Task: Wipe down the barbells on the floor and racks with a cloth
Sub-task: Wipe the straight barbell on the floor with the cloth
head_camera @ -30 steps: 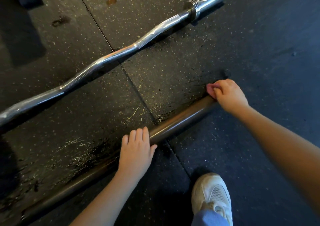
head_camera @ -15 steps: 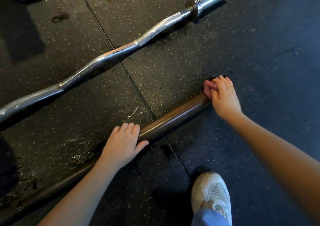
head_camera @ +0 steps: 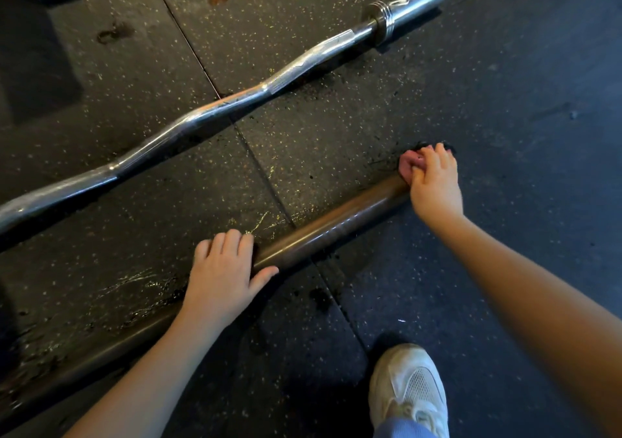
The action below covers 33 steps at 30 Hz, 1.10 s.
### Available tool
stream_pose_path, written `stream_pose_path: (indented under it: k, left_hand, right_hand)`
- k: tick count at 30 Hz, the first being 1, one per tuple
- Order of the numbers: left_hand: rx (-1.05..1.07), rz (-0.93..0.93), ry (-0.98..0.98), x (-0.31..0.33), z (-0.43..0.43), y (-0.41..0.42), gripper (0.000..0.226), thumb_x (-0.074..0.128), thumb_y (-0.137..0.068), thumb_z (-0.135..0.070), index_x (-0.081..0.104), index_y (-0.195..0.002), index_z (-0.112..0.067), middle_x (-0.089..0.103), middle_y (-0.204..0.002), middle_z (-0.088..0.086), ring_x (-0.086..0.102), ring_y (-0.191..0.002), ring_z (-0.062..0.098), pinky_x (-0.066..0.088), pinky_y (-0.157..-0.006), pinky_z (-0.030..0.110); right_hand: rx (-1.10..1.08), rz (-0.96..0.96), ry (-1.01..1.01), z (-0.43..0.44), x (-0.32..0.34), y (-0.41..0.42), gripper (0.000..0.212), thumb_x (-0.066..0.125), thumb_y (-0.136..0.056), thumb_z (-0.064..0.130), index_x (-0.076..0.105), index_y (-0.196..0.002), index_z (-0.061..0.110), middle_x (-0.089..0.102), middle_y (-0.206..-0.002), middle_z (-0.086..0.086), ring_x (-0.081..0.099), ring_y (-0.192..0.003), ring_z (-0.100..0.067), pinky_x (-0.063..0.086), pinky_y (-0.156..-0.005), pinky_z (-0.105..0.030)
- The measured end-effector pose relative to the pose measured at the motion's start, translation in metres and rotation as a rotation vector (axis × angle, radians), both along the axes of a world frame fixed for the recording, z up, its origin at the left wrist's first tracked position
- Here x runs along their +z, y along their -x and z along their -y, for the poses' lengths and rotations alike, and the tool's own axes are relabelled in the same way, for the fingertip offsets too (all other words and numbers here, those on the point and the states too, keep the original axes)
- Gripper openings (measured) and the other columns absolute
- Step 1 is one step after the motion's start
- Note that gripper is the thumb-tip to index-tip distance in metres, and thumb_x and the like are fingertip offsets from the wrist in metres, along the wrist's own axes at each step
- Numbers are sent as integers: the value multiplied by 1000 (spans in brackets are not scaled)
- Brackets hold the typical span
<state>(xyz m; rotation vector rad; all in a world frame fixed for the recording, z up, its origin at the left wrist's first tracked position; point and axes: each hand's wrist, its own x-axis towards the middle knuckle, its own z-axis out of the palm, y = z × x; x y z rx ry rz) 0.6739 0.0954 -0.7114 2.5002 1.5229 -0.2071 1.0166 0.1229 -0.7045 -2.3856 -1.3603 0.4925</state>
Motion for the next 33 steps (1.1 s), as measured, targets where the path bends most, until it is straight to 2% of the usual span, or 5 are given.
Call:
stream_pose_path:
  k: [10,16,23,28,33]
  left_hand:
    - [82,71,-30,-8,-3,8,61,25,-93,-57,61,-103,-9,59,-89,7,49,-76,22,46,-61,35]
    - [173,55,-56,7,-2,13,53,34,-89,-51,60,-102,-7,56,-93,8,55,-80,23,46,-66,36]
    - [71,-30,-23,5,-3,24,44,39,-89,-50,60,-92,-11,51,-86,4,53,-78,20,46,-63,34]
    - [218,6,46,5,-15,26,47,37,-91,-50,57,-105,-11,56,-95,4,56,-88,20,48,-74,34]
    - [199,8,-2,12,-1,34,63,50,-84,-55,56,-117,-1,55,-110,14,56,-99,30,49,-81,44]
  right_hand:
    - [426,16,-31,25,-7,22,42,48,-96,9,47,-138,8,40,-149,-11,22,-145,-24,16,-119,-36]
    - [-2,18,-64,8,-13,50,38,36,-99,17,48,-134,9,32,-152,-12,15,-147,-29,11,-121,-44]
    - [513,37,-17,29,-13,57,43,49,-97,17,47,-140,11,41,-150,-7,24,-145,-25,23,-118,-48]
    - [101,75,-58,7,-8,81,29,41,-95,20,57,-119,13,49,-137,-6,23,-144,-28,23,-116,-47]
    - [513,22,-33,21,-10,120,35,46,-98,25,53,-131,14,47,-143,-5,25,-143,-28,21,-117,-47]
